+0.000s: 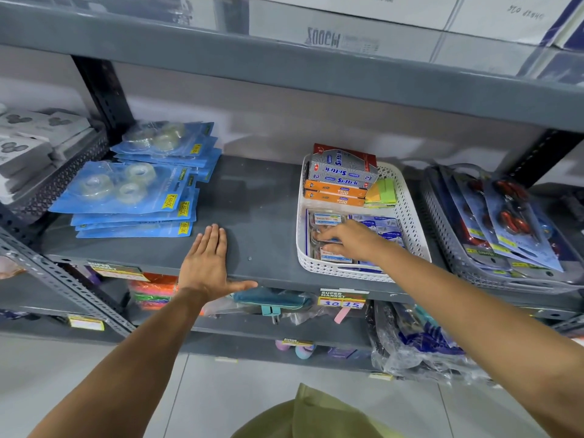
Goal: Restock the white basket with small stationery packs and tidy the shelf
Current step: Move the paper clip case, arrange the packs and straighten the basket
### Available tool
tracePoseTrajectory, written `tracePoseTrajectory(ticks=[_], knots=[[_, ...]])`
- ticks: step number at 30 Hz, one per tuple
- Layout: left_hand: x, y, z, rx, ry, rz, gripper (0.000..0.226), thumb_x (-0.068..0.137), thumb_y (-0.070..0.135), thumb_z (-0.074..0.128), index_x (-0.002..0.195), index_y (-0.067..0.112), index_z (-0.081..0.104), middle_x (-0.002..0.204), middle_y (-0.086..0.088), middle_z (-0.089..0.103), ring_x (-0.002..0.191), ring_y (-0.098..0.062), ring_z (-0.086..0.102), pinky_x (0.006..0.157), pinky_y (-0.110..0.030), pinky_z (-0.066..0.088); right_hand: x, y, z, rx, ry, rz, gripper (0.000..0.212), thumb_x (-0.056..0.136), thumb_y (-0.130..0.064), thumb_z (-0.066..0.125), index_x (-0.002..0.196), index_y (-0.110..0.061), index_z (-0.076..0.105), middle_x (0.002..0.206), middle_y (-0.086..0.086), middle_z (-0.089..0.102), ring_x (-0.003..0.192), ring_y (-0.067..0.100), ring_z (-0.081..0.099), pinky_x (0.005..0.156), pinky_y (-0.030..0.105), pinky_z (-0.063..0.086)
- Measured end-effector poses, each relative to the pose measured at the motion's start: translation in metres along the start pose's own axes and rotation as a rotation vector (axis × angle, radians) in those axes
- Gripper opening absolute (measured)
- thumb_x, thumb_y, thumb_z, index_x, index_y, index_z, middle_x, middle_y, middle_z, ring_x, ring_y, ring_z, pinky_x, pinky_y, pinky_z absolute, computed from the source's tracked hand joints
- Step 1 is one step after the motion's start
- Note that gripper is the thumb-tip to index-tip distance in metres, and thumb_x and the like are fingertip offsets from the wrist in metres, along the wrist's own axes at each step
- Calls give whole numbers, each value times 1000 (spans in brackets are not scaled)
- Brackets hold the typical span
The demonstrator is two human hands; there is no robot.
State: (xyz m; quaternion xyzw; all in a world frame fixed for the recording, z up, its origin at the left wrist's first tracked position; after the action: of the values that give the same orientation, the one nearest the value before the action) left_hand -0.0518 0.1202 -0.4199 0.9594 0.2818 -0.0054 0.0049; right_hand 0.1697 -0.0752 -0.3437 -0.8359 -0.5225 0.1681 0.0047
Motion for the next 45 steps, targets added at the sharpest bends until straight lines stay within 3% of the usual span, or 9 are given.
tracePoseTrajectory(ticks=[6, 12, 18, 28, 31, 33, 39, 42, 45], knots=[[0, -1, 1, 1, 10, 5, 141, 52, 101, 20, 151, 2, 1, 161, -13, 3, 149, -26, 0, 121, -37, -2, 0, 9, 6, 152, 66, 51, 42, 88, -28, 67, 129, -24, 61, 136, 1, 59, 124, 25, 56, 102, 41, 46], [-1, -1, 1, -4, 4, 12, 139, 54, 100, 21, 151, 2, 1, 161, -14, 1, 149, -26, -2, 121, -37, -3, -19, 17, -5, 354, 264, -7, 42, 91, -30, 62, 132, -18, 58, 140, 1, 55, 129, 17, 52, 110, 37, 41], [-1, -1, 0, 3, -15, 4, 139, 54, 100, 19, 151, 2, -1, 161, -14, -2, 149, -26, -4, 121, -39, -1, -14, 0, 7, 53, 28, -171, 47, 94, -29, 58, 139, -16, 50, 152, 2, 38, 141, 14, 36, 116, 35, 30], [0, -1, 2, 13, -61, 13, 141, 53, 101, 17, 150, 0, -3, 161, -15, -4, 148, -26, -7, 120, -38, -5, -12, 8, 4, 189, -12, -112, 53, 89, -34, 65, 138, -20, 51, 147, -4, 46, 137, 11, 41, 110, 20, 28], [0, -1, -2, -29, -84, 25, 143, 49, 101, 6, 150, 1, -4, 160, -15, -7, 148, -25, -10, 120, -39, -7, -23, 20, -10, 304, 117, -82, 63, 86, -39, 67, 142, -22, 45, 148, -5, 44, 136, 13, 42, 112, 25, 31], [2, 4, -11, -116, -77, 64, 143, 48, 101, 3, 151, 2, -4, 160, -14, -8, 148, -23, -12, 120, -39, -7, -34, 35, -24, 286, 182, -57, 72, 81, -47, 68, 144, -25, 41, 152, -5, 40, 139, 14, 38, 116, 37, 32], [31, 69, -73, -362, 19, 274, 131, 58, 96, 20, 152, 6, 6, 161, -10, 2, 149, -21, -2, 118, -32, 0, -65, 86, -37, -40, 5, 29, 97, 72, -59, 71, 150, -21, 28, 157, 0, 29, 144, 19, 30, 119, 35, 25], [54, 113, -99, -390, -20, 399, 112, 70, 83, 44, 153, 14, 13, 161, -8, 13, 148, -23, 12, 118, -38, 16, -71, 93, -24, -110, -87, 32, 92, 77, -57, 67, 151, -21, 26, 159, 2, 25, 145, 20, 27, 120, 33, 22], [72, 151, -105, -236, -115, 504, 104, 76, 69, 58, 153, 17, 12, 161, -4, 13, 147, -20, 17, 117, -40, 26, -71, 92, -20, -130, -111, 13, 85, 83, -51, 63, 152, -20, 23, 160, 2, 22, 147, 20, 23, 121, 33, 19]])
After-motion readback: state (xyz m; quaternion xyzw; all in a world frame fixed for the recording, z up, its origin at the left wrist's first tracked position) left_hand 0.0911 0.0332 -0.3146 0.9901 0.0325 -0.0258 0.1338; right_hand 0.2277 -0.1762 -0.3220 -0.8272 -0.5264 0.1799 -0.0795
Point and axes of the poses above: each hand's wrist, its own x-axis towards the middle knuckle, its own z-axis out of the palm, y = z × x, the point moved 3 cm from there along x, towards the middle knuckle
